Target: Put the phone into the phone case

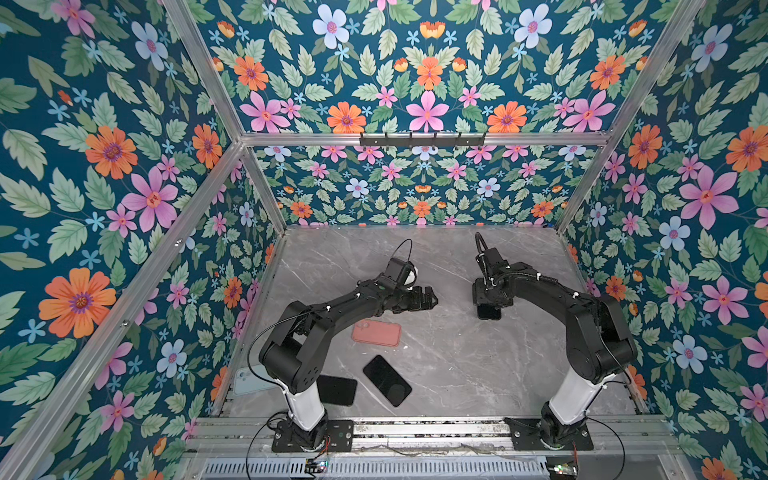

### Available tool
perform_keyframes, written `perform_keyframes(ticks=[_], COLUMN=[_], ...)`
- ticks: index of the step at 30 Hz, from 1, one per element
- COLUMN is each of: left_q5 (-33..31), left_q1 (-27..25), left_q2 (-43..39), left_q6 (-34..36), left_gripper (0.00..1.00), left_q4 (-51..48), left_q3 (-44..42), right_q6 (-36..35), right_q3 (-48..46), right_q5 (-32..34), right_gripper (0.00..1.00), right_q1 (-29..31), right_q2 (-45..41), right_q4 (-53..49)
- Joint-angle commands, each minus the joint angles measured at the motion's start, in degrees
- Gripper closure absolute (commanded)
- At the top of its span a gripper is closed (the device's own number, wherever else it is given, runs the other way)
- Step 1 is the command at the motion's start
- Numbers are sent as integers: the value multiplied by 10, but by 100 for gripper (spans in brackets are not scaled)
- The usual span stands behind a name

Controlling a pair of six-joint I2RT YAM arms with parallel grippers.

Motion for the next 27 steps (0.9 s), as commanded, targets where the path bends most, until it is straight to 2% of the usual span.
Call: perform_keyframes(ticks=[1,9,17,25,27], left_q5=[10,14,13,10,9], left_q1=[-6,-7,-4,2,3], left_q2=[10,13,6,-6,-8], left_q6=[-2,2,8,11,11], left_gripper=[0,0,0,0,0], left_q4=[-3,-5,-7,-7,-7], left_q3=[12,15,12,8,6], right_q6=[-52,-104,-107,-109,-110], right_q3=[14,39,45,40,38], right_q5=[-12,-35,-34,-33,-33], right_gripper=[40,39,38,30,24], right_q1=[-26,-53,-55,-55,-55], right_q2=[20,67,96,100,101], right_q4=[-4,-1,-1,5,7])
